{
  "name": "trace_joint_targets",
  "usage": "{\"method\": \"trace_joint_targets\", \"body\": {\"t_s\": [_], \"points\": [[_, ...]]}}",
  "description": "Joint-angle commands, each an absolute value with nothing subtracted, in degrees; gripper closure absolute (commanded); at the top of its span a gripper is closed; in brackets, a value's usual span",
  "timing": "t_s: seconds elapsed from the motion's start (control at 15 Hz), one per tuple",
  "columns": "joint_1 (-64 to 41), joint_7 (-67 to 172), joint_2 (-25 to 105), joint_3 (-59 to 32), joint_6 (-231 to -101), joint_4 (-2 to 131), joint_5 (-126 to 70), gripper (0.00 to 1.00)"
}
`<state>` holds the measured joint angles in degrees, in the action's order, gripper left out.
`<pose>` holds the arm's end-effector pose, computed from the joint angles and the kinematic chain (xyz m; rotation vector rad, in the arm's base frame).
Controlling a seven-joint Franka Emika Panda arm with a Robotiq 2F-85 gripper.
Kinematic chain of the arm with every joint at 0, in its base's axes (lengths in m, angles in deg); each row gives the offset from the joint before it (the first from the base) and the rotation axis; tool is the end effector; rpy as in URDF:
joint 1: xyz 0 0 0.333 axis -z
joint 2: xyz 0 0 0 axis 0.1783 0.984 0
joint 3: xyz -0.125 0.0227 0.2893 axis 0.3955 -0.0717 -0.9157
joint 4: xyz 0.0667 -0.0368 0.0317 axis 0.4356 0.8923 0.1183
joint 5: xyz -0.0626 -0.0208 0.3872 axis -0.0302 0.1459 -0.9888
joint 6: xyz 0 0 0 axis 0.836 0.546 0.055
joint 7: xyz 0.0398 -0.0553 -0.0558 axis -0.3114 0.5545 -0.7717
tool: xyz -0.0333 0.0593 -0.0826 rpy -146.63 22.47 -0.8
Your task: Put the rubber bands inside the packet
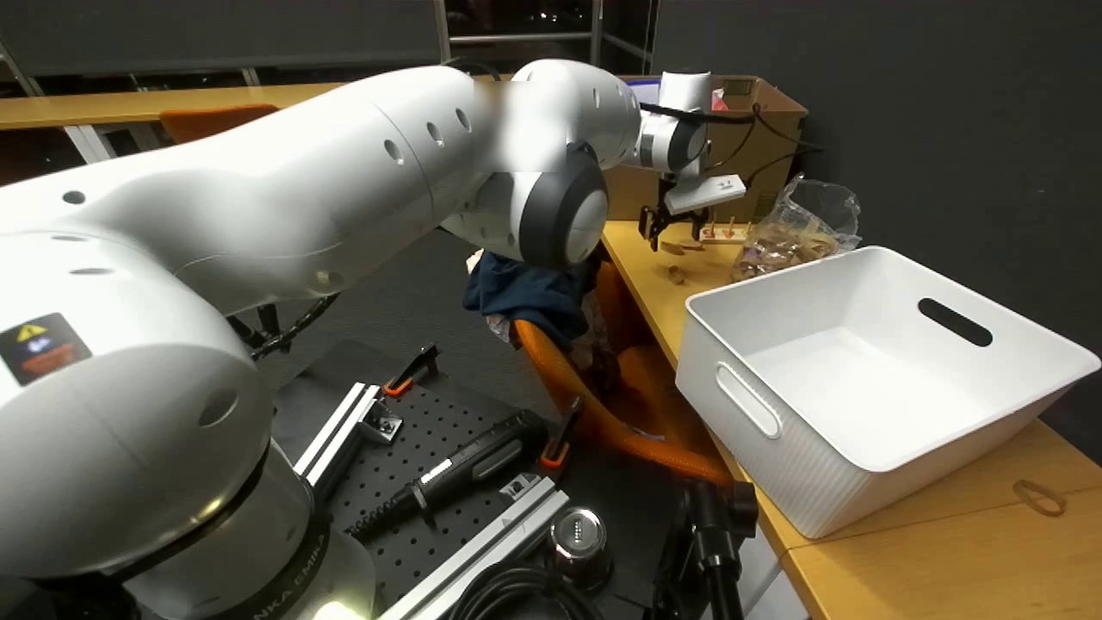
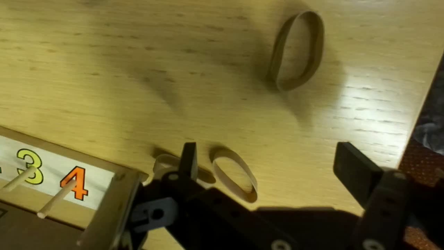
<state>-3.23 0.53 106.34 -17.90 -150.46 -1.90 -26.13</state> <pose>0.8138 -0.1009 0.1571 2.7927 1.0864 0.1972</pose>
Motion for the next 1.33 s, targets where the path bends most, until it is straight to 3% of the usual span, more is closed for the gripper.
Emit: {"method": "trace_joint_targets", "body": {"t_s": [0.0,0.47,1.27], "points": [[-2.62,-3.81,108.29,-19.31,-154.59,-3.73,-27.26,0.00],[-2.54,-3.87,109.78,-19.10,-162.17,-3.34,-27.45,0.00],[-0.80,-2.86,109.20,-18.58,-160.23,-2.57,-27.92,0.00]]}}
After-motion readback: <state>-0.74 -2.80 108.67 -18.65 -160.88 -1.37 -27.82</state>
